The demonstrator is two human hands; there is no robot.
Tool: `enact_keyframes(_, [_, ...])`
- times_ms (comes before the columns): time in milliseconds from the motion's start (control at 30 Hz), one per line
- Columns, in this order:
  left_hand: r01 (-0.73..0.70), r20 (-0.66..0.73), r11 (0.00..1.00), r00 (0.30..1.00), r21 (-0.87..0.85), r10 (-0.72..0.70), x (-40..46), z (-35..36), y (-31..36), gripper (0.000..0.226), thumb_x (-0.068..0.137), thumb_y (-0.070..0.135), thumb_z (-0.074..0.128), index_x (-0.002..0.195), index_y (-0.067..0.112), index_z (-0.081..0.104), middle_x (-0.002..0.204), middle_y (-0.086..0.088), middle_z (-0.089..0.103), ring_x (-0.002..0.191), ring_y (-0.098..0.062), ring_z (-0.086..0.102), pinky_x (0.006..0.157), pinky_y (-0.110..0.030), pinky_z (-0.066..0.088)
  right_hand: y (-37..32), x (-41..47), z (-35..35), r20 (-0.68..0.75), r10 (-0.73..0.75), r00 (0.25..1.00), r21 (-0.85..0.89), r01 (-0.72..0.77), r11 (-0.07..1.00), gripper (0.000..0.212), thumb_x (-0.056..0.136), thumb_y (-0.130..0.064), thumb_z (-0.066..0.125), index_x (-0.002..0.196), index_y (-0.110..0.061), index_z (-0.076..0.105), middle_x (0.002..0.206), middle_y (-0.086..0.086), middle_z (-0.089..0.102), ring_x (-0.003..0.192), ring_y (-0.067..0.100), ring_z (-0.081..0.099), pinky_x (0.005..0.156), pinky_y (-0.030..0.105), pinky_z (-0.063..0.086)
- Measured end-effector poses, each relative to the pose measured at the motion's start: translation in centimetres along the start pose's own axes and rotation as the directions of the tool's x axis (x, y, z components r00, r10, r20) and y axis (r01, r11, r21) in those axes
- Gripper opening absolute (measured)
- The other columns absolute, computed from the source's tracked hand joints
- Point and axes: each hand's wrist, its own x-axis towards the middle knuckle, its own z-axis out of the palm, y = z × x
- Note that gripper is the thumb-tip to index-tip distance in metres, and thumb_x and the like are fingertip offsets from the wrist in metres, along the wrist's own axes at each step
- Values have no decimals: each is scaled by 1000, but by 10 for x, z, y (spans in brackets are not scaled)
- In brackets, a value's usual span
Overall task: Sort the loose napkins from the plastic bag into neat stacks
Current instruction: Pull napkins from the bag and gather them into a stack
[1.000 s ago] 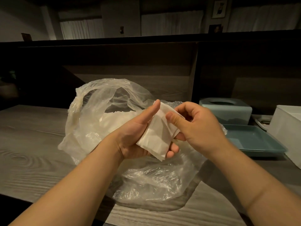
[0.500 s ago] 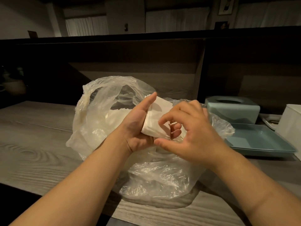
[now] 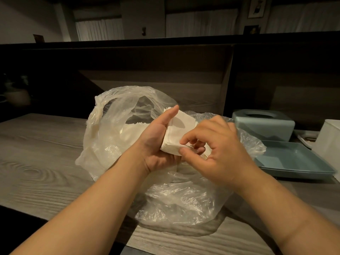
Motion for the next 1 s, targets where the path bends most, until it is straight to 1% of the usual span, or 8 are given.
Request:
enact_keyframes(133, [2, 12, 1000, 1000, -11, -2, -1, 1, 0, 53, 85, 52, 67, 106, 4, 66, 89, -13, 68, 80, -25, 65, 70, -37, 59, 0, 0, 0, 28, 2, 1000, 9, -2, 1000, 19, 85, -56, 60, 91, -39, 68, 83, -27, 51, 94, 3, 41, 87, 34, 25])
enact_keyframes(233, [-8, 8, 1000, 1000, 0, 8, -1, 0, -1, 51, 85, 50, 69, 110, 5, 64, 89, -13, 67, 82, -25, 64, 72, -36, 59, 1, 1, 0, 30, 10, 999, 28, -11, 1000, 21, 87, -59, 59, 92, -40, 67, 83, -28, 51, 94, 3, 42, 87, 33, 27])
enact_keyframes(367, [-21, -12, 1000, 1000, 14, 21, 0, 0, -1, 48, 86, 48, 68, 108, 6, 63, 86, -12, 68, 75, -25, 67, 70, -35, 59, 2, 1, 0, 27, 13, 1000, 52, -14, 999, 22, 88, -60, 58, 91, -40, 67, 81, -28, 51, 97, 0, 43, 90, 30, 27])
enact_keyframes(533, [-27, -34, 1000, 999, 4, 28, 1, -2, -1, 46, 81, 46, 71, 103, 5, 68, 87, -13, 69, 78, -26, 67, 79, -37, 53, 1, 1, 1, 36, 16, 999, 81, -19, 996, 20, 92, -58, 53, 90, -42, 66, 81, -29, 51, 95, 2, 43, 87, 35, 26])
enact_keyframes(600, [-24, -23, 1000, 999, -2, 24, 1, -1, -1, 46, 80, 45, 71, 103, 5, 67, 88, -13, 68, 79, -26, 65, 82, -36, 50, 1, 1, 1, 34, 14, 999, 77, -17, 997, 20, 89, -58, 56, 90, -41, 66, 80, -28, 51, 94, 3, 43, 87, 36, 28])
enact_keyframes(733, [-32, -14, 999, 999, -2, 32, 1, 1, -1, 43, 80, 43, 70, 100, 5, 66, 84, -12, 67, 72, -26, 65, 77, -36, 50, 0, 0, 1, 47, 7, 999, 37, -8, 999, 23, 80, -62, 64, 91, -42, 64, 77, -27, 50, 96, 1, 43, 86, 35, 30])
enact_keyframes(867, [-28, -6, 1000, 1000, -1, 28, 1, 1, -1, 43, 81, 43, 69, 100, 5, 65, 84, -12, 67, 70, -26, 65, 76, -35, 47, 0, 0, 1, 37, 4, 999, 35, -5, 999, 20, 82, -57, 64, 94, -42, 66, 78, -26, 51, 93, 2, 45, 88, 36, 31])
enact_keyframes(1000, [-19, -13, 1000, 1000, 22, 20, 0, 1, -1, 43, 85, 46, 67, 98, 5, 66, 82, -11, 67, 70, -24, 66, 73, -35, 53, -2, 1, 2, 7, 8, 1000, 48, -9, 999, 12, 86, -49, 62, 91, -39, 67, 79, -26, 51, 91, 4, 47, 87, 34, 29])
